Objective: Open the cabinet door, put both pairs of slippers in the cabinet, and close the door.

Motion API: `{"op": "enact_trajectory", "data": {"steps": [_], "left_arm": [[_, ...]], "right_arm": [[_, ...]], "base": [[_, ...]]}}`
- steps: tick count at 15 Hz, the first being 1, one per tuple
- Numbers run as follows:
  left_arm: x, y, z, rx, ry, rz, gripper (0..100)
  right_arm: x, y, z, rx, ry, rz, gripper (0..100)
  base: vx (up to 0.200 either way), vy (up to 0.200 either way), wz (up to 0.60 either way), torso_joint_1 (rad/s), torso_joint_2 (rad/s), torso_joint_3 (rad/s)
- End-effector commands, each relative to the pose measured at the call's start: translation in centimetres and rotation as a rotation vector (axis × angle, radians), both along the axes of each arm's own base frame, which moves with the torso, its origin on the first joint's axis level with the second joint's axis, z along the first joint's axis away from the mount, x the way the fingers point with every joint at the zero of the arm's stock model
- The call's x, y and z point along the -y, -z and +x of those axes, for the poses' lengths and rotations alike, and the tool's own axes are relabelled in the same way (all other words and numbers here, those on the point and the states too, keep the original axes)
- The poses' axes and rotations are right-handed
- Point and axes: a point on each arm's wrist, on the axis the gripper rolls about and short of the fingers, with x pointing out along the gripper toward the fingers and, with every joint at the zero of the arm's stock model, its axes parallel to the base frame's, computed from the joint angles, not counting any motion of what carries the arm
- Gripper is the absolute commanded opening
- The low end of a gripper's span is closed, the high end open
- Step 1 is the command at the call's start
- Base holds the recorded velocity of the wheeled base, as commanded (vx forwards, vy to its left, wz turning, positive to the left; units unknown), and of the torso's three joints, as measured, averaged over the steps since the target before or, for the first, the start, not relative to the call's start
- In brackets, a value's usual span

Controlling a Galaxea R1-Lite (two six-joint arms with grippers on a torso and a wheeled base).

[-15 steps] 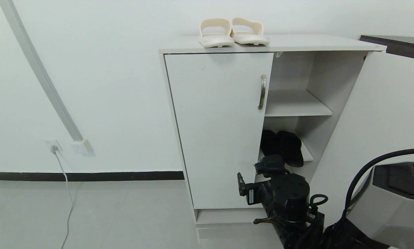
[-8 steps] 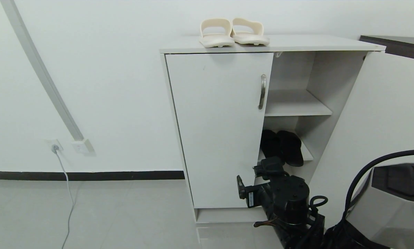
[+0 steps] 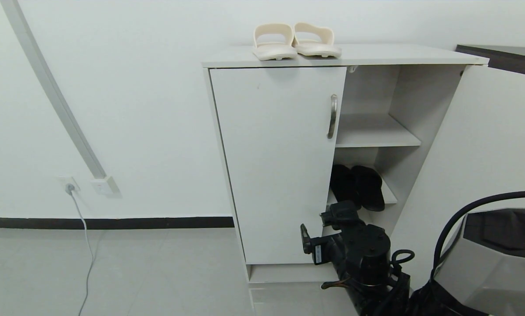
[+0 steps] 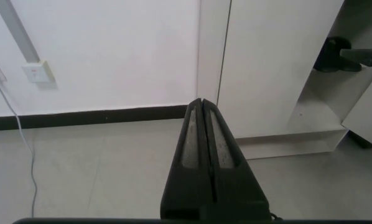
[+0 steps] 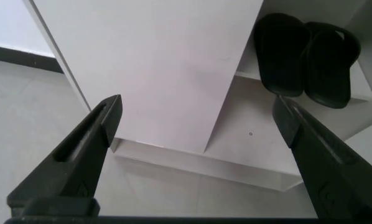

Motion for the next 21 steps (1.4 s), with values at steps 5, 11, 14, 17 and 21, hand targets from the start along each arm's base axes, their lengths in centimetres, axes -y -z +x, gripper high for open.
{"op": "enact_trajectory", "data": {"steps": [5, 11, 14, 17, 21], "left_arm": [[0.0, 0.0, 0.01, -0.001, 0.0, 0.0, 0], [0.0, 0.0, 0.01, -0.001, 0.0, 0.0, 0], [0.0, 0.0, 0.01, -0.001, 0.0, 0.0, 0], [0.0, 0.0, 0.01, -0.001, 0.002, 0.0, 0], [0.0, 0.0, 0.01, -0.001, 0.0, 0.0, 0]], "right_arm": [[-0.04, 0.02, 0.02, 0.001, 0.0, 0.002, 100], [-0.06, 0.05, -0.04, 0.001, 0.0, -0.001, 100], [-0.06, 0.05, -0.04, 0.0, -0.002, -0.001, 100], [-0.03, 0.02, -0.07, 0.001, 0.0, -0.001, 100], [0.06, 0.11, -0.14, 0.001, 0.0, 0.001, 100]], "base": [[0.0, 0.0, 0.0, 0.0, 0.0, 0.0], [0.0, 0.0, 0.0, 0.026, -0.28, -0.253], [0.0, 0.0, 0.0, 0.093, -0.44, -0.355], [0.0, 0.0, 0.0, 0.121, -0.46, -0.339], [0.0, 0.0, 0.0, 0.156, -0.48, -0.323]]}}
